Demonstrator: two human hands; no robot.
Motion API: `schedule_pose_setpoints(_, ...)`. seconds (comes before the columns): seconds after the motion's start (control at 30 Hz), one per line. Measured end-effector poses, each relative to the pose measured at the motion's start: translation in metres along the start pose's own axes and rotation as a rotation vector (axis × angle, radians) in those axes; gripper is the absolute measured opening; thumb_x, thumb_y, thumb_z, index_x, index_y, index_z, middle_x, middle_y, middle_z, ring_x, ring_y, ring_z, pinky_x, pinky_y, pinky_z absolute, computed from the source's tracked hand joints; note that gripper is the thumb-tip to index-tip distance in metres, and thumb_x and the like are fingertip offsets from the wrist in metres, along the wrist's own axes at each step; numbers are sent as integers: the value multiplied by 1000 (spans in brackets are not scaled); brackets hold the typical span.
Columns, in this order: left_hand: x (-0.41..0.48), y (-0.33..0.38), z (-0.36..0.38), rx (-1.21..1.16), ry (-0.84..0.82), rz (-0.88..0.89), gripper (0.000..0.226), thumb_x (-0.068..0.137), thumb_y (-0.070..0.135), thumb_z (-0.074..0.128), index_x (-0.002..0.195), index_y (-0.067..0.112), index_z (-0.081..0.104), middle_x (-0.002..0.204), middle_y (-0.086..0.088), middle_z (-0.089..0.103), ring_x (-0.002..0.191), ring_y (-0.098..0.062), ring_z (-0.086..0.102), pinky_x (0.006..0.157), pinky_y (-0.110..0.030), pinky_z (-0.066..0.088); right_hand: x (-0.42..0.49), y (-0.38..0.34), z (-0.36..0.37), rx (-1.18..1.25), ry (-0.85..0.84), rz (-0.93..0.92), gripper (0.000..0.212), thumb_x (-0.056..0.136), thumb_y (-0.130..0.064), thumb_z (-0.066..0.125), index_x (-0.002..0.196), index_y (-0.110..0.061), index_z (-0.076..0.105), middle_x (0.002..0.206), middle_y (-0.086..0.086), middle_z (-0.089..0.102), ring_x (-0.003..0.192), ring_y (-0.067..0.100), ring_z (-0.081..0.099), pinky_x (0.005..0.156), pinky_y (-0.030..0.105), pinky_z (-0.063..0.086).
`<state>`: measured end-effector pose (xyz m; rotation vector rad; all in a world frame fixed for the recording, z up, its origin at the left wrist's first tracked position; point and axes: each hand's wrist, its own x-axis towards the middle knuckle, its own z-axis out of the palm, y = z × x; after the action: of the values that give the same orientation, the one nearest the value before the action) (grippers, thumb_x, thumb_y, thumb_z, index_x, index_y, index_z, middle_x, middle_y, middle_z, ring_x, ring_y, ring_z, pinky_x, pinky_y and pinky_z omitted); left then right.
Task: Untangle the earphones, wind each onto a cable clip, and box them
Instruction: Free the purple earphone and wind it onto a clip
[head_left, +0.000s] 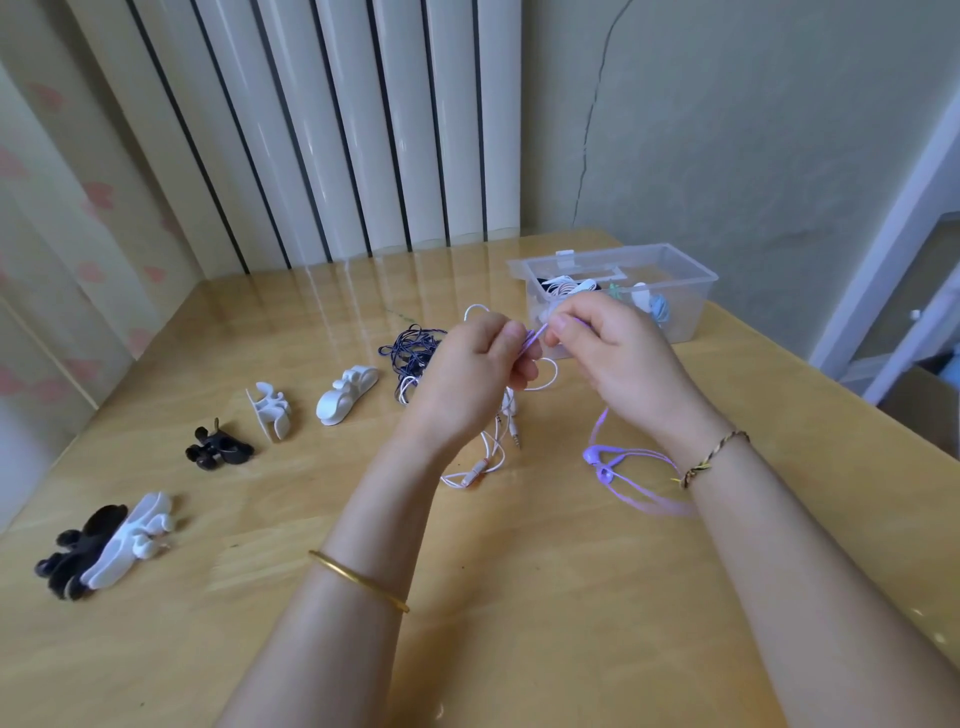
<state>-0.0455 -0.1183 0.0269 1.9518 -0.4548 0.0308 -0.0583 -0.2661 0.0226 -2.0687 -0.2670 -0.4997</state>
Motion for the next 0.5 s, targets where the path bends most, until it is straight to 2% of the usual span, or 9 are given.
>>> schedule_pose_setpoints(0.1,0,2,-2,-206,-98,-79,32,103,18,39,82,9,61,66,5,56,58,-5,51,66,-17,43,1,4,0,92,-3,45,22,98,-11,46,78,-16,55,49,-24,51,46,-6,45,48,8,30)
schedule_pose_setpoints(0.17,0,4,-4,-453,-133,-180,32,102,18,40,77,12,59,62,6,53,55,-6,50,67,-19,44,1,7,3,139,-33,67,24,99,-12,46,76,-17,54,46,-18,46,42,-2,40,44,9,30)
schedule_pose_setpoints(0.23,1,6,-6,-676,-135,-294,30,101,23,42,77,16,58,62,6,53,58,-6,51,72,-22,42,0,9,8,145,-46,85,25,99,-13,45,76,-13,55,52,-12,40,41,0,36,43,10,28)
schedule_pose_setpoints(0.3,3,5,-9,-845,-97,-386,28,99,29,45,77,20,60,71,6,60,65,-4,58,80,-27,38,-2,7,16,132,-47,94,29,99,-15,45,73,-11,56,57,-5,38,43,1,33,46,12,26)
schedule_pose_setpoints(0.4,5,5,-10,-990,-21,-421,21,98,28,48,84,23,64,78,11,69,74,1,64,85,-28,35,-5,3,25,103,-83,74,35,100,-16,43,67,-24,51,58,-2,43,43,1,36,49,18,29)
schedule_pose_setpoints(0.5,5,4,-7,-1016,89,-362,13,96,22,52,90,22,64,84,11,73,80,2,67,90,-31,36,-6,0,30,83,-176,95,23,100,-13,39,87,-11,58,57,-4,47,42,0,40,49,16,29)
